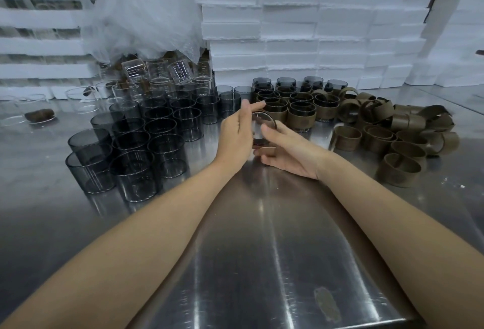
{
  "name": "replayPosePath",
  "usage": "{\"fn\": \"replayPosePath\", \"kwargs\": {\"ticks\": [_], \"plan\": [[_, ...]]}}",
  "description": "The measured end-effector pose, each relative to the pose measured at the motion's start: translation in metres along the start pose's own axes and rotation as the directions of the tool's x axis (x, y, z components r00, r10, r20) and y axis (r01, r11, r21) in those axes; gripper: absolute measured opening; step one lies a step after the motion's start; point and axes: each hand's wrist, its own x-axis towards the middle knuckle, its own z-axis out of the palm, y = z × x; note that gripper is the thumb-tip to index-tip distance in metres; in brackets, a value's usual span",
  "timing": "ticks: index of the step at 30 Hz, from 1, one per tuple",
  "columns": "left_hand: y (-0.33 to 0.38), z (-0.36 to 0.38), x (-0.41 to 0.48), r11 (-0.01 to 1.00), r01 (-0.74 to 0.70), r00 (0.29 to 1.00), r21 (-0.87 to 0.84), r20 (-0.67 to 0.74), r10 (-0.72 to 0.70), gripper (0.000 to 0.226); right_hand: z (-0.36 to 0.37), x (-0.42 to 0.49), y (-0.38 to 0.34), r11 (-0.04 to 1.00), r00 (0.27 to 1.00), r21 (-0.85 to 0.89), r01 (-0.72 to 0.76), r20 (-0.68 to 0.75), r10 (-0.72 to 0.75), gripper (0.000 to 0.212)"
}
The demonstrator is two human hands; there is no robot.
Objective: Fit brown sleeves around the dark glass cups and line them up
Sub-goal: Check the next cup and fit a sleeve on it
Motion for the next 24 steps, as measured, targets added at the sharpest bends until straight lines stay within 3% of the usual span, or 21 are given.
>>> {"fn": "replayPosePath", "kwargs": {"ticks": [3,7,10,12,14,17,21,24], "plan": [[-0.001,0.0,0.0,0.997,-0.063,0.994,0.033,0.096,0.06,0.04,-0.002,0.005,0.005,0.964,0.967,-0.218,0.15,-0.17,-0.188,0.057],[0.001,0.003,-0.003,0.926,-0.31,0.945,0.213,0.176,0.276,0.04,-0.014,0.004,0.005,0.799,0.807,-0.567,0.198,-0.368,-0.461,0.051],[0.004,0.009,-0.007,0.695,-0.567,0.811,0.442,0.446,0.378,0.044,-0.018,0.006,0.004,0.681,0.761,-0.701,0.213,-0.319,-0.565,0.038],[0.006,0.016,-0.012,0.548,-0.63,0.773,0.55,0.513,0.374,0.047,-0.019,0.009,0.004,0.669,0.739,-0.698,0.256,-0.305,-0.601,0.021],[0.01,0.019,-0.015,0.545,-0.583,0.81,0.603,0.479,0.338,0.051,-0.019,0.01,0.004,0.664,0.711,-0.716,0.215,-0.351,-0.609,0.004],[0.013,0.02,-0.017,0.591,-0.502,0.861,0.632,0.429,0.273,0.059,-0.014,0.011,0.0,0.798,0.706,-0.556,0.234,-0.467,-0.533,0.026],[0.012,0.025,-0.021,0.602,-0.381,0.924,0.701,0.311,0.223,0.069,-0.003,0.011,-0.003,0.841,0.713,-0.482,0.247,-0.497,-0.494,0.034],[0.012,0.024,-0.02,0.693,-0.279,0.96,0.665,0.213,0.182,0.077,-0.003,0.007,0.004,0.635,0.719,-0.733,0.242,-0.304,-0.625,0.035]]}}
